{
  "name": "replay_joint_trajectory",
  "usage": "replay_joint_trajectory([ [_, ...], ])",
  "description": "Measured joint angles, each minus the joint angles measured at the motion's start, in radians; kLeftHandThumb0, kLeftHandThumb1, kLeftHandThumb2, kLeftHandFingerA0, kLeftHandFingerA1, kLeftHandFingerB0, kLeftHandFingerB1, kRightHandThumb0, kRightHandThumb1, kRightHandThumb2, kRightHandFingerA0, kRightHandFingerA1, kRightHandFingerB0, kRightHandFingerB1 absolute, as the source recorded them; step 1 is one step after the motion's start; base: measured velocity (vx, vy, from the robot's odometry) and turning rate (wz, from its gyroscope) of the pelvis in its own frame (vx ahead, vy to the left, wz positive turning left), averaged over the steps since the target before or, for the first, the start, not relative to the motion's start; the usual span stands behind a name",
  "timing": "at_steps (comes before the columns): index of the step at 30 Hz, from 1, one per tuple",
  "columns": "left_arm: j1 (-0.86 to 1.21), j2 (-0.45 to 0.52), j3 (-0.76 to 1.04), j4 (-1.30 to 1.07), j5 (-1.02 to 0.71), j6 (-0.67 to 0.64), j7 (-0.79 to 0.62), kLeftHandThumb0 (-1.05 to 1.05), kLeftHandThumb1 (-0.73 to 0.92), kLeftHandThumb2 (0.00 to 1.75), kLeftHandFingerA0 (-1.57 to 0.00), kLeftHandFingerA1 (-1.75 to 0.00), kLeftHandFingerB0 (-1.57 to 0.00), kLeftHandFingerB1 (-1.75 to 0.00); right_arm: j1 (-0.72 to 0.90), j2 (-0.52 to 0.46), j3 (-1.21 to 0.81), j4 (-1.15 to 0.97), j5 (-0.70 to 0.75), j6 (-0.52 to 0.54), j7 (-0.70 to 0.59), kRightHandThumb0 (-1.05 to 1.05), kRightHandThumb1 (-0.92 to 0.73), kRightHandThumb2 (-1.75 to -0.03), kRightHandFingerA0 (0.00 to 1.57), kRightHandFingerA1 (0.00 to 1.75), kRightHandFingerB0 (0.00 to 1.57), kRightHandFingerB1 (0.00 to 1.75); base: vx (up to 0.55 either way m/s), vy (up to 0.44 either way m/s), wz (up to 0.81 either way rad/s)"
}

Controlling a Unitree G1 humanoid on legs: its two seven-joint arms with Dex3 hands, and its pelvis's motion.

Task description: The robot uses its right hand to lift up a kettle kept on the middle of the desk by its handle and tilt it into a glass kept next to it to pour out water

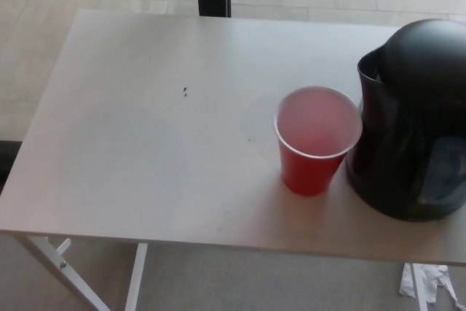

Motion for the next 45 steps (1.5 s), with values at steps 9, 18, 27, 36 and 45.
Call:
replay_joint_trajectory([
  [9, 0.005, 0.002, -0.004, -0.004, -0.002, 0.0, 0.0, -0.69, 0.81, 0.64, -0.56, -0.54, -0.38, -0.4, -0.06, 0.001, -0.004, -0.053, -0.014, 0.039, 0.035, -0.2, -0.37, -1.35, 0.92, 1.75, 0.8, 1.53, 0.0, 0.0, 0.0],
  [18, 0.014, 0.003, -0.004, -0.007, -0.004, 0.0, 0.0, -0.72, 0.82, 0.64, -0.55, -0.53, -0.39, -0.4, -0.083, 0.002, -0.005, -0.089, -0.016, 0.075, 0.063, -0.22, -0.41, -1.18, 1.24, 1.41, 1.01, 1.24, 0.0, 0.0, 0.0],
  [27, 0.021, 0.005, -0.01, -0.011, -0.004, 0.0, 0.0, -0.7, 0.83, 0.65, -0.56, -0.5, -0.38, -0.39, -0.094, -0.002, 0.005, -0.139, -0.023, 0.142, 0.101, -0.2, -0.4, -1.3, 0.88, 1.75, 0.8, 1.51, 0.0, 0.0, 0.0],
  [36, 0.02, 0.015, -0.013, -0.01, -0.004, 0.0, 0.001, -0.71, 0.84, 0.65, -0.56, -0.5, -0.38, -0.39, -0.145, -0.03, 0.053, -0.154, -0.062, 0.16, 0.131, -0.23, -0.46, -1.16, 1.2, 1.39, 0.98, 1.22, 0.0, 0.0, 0.0],
  [45, 0.015, 0.02, -0.016, -0.011, -0.004, 0.0, 0.001, -0.7, 0.67, 1.04, -0.52, -0.62, -0.34, -0.53, -0.24, -0.045, 0.105, -0.141, -0.097, 0.164, 0.169, -0.18, -0.5, -1.19, 0.9, 1.75, 0.79, 1.56, 0.0, 0.0, 0.0],
])
